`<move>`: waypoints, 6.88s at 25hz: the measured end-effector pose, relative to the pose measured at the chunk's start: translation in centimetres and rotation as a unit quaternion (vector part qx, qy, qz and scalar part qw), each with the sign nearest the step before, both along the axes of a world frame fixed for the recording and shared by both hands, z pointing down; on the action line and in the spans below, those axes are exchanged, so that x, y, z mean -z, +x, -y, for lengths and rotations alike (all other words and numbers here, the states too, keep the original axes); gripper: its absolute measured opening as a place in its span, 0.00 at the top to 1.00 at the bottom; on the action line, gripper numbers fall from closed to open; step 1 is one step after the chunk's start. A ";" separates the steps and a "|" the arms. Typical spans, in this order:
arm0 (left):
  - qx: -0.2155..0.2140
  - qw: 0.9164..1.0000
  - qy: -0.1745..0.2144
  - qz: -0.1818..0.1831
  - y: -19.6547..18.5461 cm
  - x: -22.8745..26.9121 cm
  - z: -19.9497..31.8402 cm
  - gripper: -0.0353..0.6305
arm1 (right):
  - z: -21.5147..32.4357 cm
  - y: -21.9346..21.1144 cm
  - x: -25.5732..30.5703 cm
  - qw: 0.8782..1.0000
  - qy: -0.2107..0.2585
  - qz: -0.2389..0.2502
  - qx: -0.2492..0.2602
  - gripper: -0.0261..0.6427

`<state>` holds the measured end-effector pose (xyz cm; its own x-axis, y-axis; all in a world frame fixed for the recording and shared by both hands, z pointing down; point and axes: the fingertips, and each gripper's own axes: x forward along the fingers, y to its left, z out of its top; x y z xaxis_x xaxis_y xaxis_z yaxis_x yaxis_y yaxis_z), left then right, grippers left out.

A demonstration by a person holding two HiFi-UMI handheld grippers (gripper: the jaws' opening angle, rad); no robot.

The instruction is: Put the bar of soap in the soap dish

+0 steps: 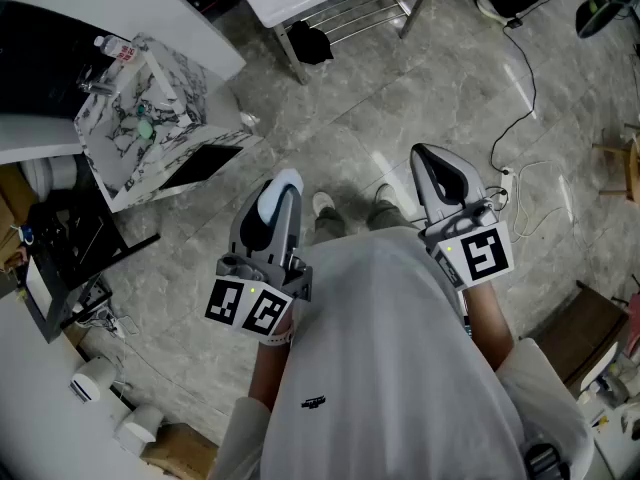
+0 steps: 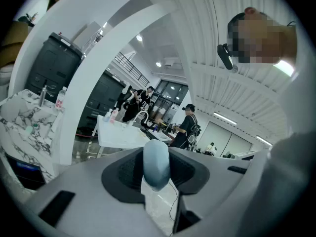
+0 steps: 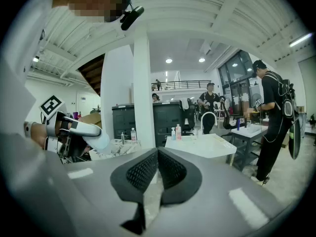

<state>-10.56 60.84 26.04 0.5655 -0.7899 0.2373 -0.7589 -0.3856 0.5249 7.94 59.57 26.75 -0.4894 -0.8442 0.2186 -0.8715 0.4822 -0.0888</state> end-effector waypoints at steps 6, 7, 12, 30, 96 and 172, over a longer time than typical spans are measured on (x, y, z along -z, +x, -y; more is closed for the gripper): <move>-0.003 1.000 0.013 0.018 8.2 0.8 0.2 0.76 | 0.5 4.9 0.4 1.000 0.008 0.019 0.023 0.94; -0.001 1.000 0.014 0.021 9.1 1.0 0.3 0.76 | 0.7 5.3 0.7 0.999 0.012 0.023 0.031 0.94; 0.014 0.999 0.026 0.041 11.9 2.0 0.4 0.76 | 0.9 6.4 2.0 0.995 0.037 0.051 0.080 0.94; 0.042 0.998 0.007 0.036 17.0 0.2 2.7 0.76 | 4.6 12.1 1.5 0.990 0.073 0.092 0.076 0.94; 0.082 0.996 0.018 -0.012 -4.1 0.0 45.3 0.76 | 48.7 -9.4 1.4 0.991 0.052 0.057 0.108 0.94; 0.080 0.989 -0.128 0.003 4.4 -15.7 80.2 0.76 | 79.8 -4.7 -13.3 0.989 -0.090 0.072 0.092 0.94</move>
<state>-6.20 -19.33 41.72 0.4361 -0.7828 0.4439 -0.8033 -0.1163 0.5842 3.26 -20.25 40.07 -0.6679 -0.6918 0.2747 -0.7428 0.5960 -0.3050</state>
